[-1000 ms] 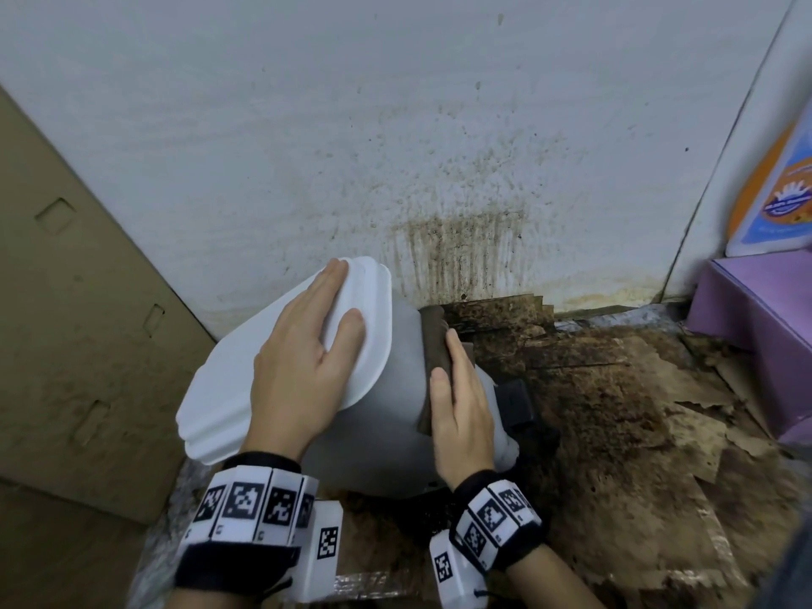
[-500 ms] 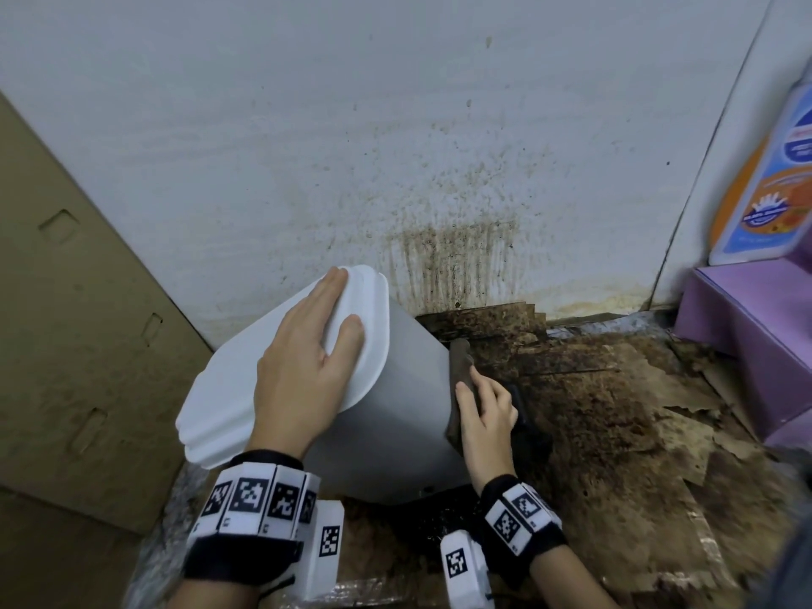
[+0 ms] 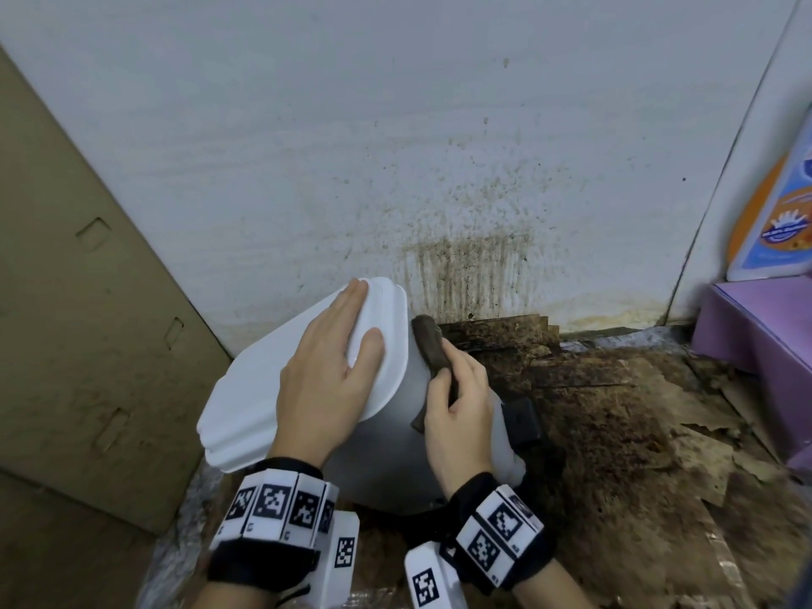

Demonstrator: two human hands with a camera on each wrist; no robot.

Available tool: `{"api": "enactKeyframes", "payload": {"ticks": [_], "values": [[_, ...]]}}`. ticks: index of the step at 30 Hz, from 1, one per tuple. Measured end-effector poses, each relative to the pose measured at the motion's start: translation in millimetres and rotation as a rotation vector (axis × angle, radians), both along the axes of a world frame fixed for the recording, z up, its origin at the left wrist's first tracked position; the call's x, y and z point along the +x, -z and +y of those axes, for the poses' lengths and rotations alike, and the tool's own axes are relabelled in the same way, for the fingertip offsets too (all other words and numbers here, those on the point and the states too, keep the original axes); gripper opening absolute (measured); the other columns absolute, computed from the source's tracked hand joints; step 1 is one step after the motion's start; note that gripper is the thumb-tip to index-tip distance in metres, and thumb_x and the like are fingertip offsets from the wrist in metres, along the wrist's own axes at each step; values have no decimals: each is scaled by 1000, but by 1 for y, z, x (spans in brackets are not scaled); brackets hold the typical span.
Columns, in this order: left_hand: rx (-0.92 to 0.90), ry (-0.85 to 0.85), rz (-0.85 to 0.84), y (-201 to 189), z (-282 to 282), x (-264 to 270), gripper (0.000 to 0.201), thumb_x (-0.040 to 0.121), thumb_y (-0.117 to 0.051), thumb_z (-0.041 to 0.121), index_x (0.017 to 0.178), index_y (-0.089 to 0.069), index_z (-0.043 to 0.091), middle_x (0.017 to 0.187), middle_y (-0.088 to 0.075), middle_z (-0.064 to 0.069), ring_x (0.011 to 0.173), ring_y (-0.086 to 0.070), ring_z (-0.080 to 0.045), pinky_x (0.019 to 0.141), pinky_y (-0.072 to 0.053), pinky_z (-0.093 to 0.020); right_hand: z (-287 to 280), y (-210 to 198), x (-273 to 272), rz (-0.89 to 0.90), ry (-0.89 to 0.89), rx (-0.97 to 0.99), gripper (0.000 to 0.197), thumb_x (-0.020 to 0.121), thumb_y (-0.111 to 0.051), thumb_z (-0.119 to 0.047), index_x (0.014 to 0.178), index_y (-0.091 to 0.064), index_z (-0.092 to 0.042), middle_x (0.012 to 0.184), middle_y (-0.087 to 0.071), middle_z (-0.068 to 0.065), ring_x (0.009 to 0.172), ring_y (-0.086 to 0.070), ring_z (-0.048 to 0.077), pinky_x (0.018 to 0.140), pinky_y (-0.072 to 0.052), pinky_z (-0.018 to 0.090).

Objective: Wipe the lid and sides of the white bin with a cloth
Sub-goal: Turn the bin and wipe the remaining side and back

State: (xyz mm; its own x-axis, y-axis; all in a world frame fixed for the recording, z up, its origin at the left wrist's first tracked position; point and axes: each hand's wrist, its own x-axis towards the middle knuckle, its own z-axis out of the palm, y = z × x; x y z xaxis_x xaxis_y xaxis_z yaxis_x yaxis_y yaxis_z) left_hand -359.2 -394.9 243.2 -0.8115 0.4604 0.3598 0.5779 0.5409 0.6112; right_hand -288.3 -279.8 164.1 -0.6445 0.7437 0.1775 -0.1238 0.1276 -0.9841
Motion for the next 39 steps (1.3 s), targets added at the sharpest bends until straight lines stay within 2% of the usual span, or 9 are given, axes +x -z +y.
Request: {"api": "enactKeyframes", "payload": {"ticks": [5,10,17,20,24,27,33,36,39], "values": [[-20,18,7,-2,1,1,62,97,-35,52,157,-31,42,161,-32,27,147,-30,2,115,-32,-35,7,-19,-4,54,-38,-49,36,106,-44,-12,137,-58,-23,133,-60,-12,125,-54,-1,110,-46,31],[-61,54,41,-1,8,6,63,97,-35,54,159,-30,39,163,-30,26,147,-25,5,109,-23,-20,17,-49,-5,215,-71,-274,37,105,-45,-10,137,-55,-26,131,-65,-6,122,-61,6,105,-50,30],[9,87,-2,2,21,12,58,102,-23,48,158,-31,38,162,-31,26,146,-24,11,118,-20,-14,29,-68,-8,64,-218,15,43,106,-44,-33,148,-45,-34,142,-52,-10,131,-49,2,115,-41,38],[66,118,-21,5,28,15,56,103,-23,42,158,-33,34,161,-31,23,146,-23,10,114,-15,-5,35,-69,-2,-40,-246,167,47,106,-42,-37,153,-39,-31,148,-42,-9,138,-37,3,117,-34,31],[113,88,39,7,36,21,48,103,-29,32,149,-42,26,146,-38,13,137,-30,-1,100,-24,0,42,-69,12,-195,-301,370,54,104,-41,-46,156,-27,-37,150,-27,-10,138,-21,7,98,-27,13],[319,106,-55,5,38,25,47,96,-39,23,141,-51,23,133,-48,8,128,-41,-8,103,-28,-6,55,-68,20,-234,-320,349,58,103,-45,-46,157,-25,-36,144,-26,-8,135,-24,10,83,-34,3],[630,45,-224,-4,39,33,45,96,-47,-3,129,-63,24,120,-61,-1,102,-55,-2,85,-45,-9,77,-61,36,-321,-308,341,61,102,-44,-50,158,-21,-39,137,-28,-3,128,-35,16,96,-31,25],[494,-34,-164,2,29,28,40,99,-48,1,126,-64,26,117,-59,2,97,-54,3,82,-44,-8,90,-57,43,-362,-288,348,62,103,-40,-52,159,-18,-39,135,-29,-3,128,-37,19,97,-35,29],[341,-124,-78,12,15,20,35,100,-50,7,126,-63,27,116,-54,3,102,-53,-7,94,-48,-29,103,-51,52,-402,-270,373,60,103,-37,-53,158,-15,-42,135,-30,-6,131,-34,22,105,-37,39]]}}
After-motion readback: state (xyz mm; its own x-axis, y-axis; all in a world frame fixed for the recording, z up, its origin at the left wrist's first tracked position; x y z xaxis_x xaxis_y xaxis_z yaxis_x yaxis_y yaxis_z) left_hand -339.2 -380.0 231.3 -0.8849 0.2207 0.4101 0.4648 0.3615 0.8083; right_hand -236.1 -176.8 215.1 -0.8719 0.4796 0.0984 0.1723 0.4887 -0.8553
